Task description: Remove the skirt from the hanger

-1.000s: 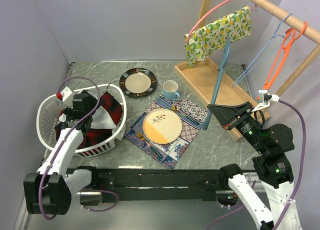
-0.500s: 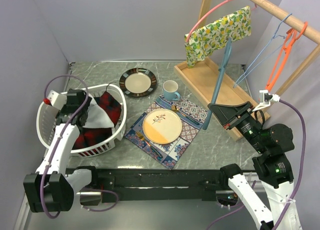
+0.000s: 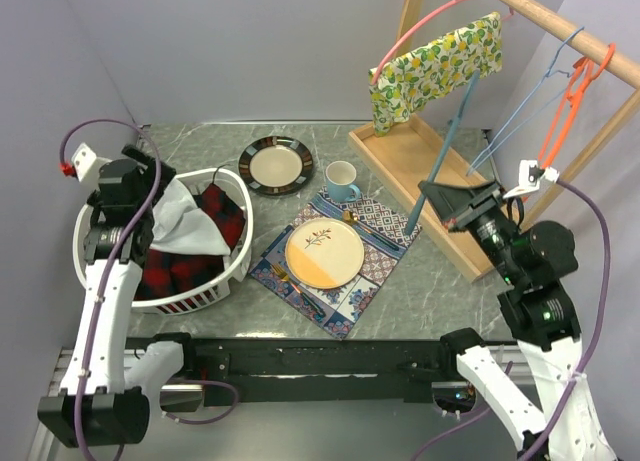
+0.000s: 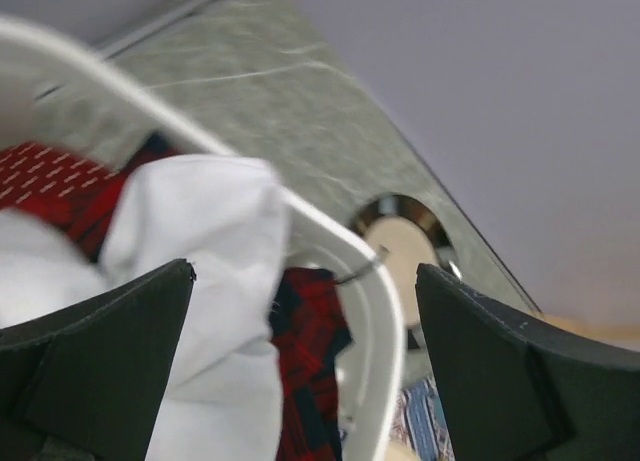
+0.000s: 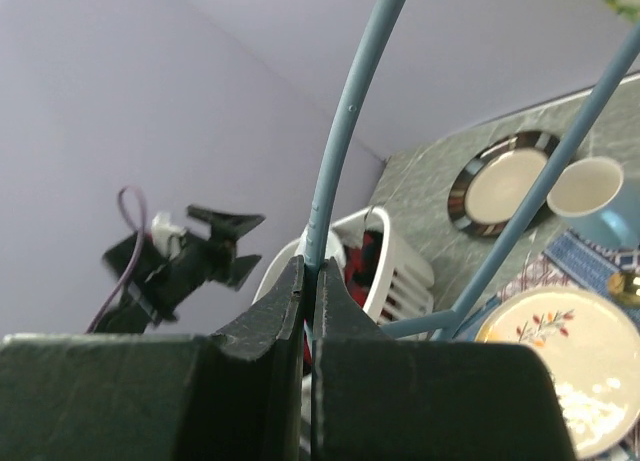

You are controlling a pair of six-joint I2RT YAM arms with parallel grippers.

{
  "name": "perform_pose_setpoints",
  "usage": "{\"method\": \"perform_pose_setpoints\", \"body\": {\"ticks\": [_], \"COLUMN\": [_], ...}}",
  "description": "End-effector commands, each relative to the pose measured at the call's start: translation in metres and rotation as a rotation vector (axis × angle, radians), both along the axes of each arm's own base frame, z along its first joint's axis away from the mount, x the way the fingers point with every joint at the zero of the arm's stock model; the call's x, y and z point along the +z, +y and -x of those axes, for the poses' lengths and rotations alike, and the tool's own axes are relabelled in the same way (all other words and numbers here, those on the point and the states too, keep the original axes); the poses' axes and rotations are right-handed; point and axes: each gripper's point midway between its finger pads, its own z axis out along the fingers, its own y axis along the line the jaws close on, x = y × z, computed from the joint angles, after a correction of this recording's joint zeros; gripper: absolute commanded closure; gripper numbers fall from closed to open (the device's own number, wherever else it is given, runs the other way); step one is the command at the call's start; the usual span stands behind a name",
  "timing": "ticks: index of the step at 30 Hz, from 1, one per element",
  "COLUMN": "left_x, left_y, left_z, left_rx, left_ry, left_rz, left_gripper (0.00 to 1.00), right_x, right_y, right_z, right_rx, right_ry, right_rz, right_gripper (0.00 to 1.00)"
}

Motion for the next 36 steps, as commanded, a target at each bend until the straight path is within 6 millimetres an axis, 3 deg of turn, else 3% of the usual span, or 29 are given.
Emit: {"method": "perform_pose_setpoints", "body": {"ticks": [1, 3, 5, 6, 12, 16, 24, 25, 27, 36], "left_x": [0.070, 0.085, 0.084, 0.083, 0.040, 0.024, 0.025, 0.025, 0.024, 0.022], "left_y": [-0.053, -0.059, -0.067, -0.071, -0.112, -0.116, -0.124, -0.124, -0.124, -0.126], "left_z": [-0.003, -0.001, 0.000, -0.001, -0.012, -0.011, -0.002, -0.003, -0.004, -0.002], "left_rx": [-0.398, -0.435, -0.481, -0.495, -0.629, -0.661, -0.696, -0.695, -0.698, -0.707], "left_ry": [-0.266, -0.334, -0.346, -0.350, -0.248, -0.224, -0.271, -0.268, -0.261, -0.262], "left_rz": [-0.194, -0.251, -0.294, -0.312, -0.429, -0.430, -0.430, -0.429, -0.426, -0.429], "left_gripper": [0.01, 0.01, 0.01, 0.01, 0.01, 0.01, 0.01, 0.01, 0.01, 0.01], "right_x": [0.049, 0.056, 0.071, 0.069, 0.094, 0.110, 0.111, 0.120, 0.117, 0.121], "right_y": [-0.013, -0.012, -0.011, -0.014, -0.027, -0.031, -0.039, -0.040, -0.042, -0.061], "right_z": [-0.024, -0.040, -0.046, -0.060, -0.094, -0.116, -0.173, -0.174, -0.187, -0.208], "right_rx": [-0.113, -0.131, -0.131, -0.171, -0.283, -0.335, -0.444, -0.449, -0.458, -0.475], "right_ry": [-0.097, -0.085, -0.113, -0.089, -0.100, -0.103, -0.046, -0.058, -0.040, -0.018], "right_rz": [-0.061, -0.078, -0.099, -0.107, -0.183, -0.211, -0.231, -0.237, -0.239, -0.336], "right_gripper": [1.00, 1.00, 1.00, 1.00, 1.00, 1.00, 1.00, 1.00, 1.00, 1.00]}}
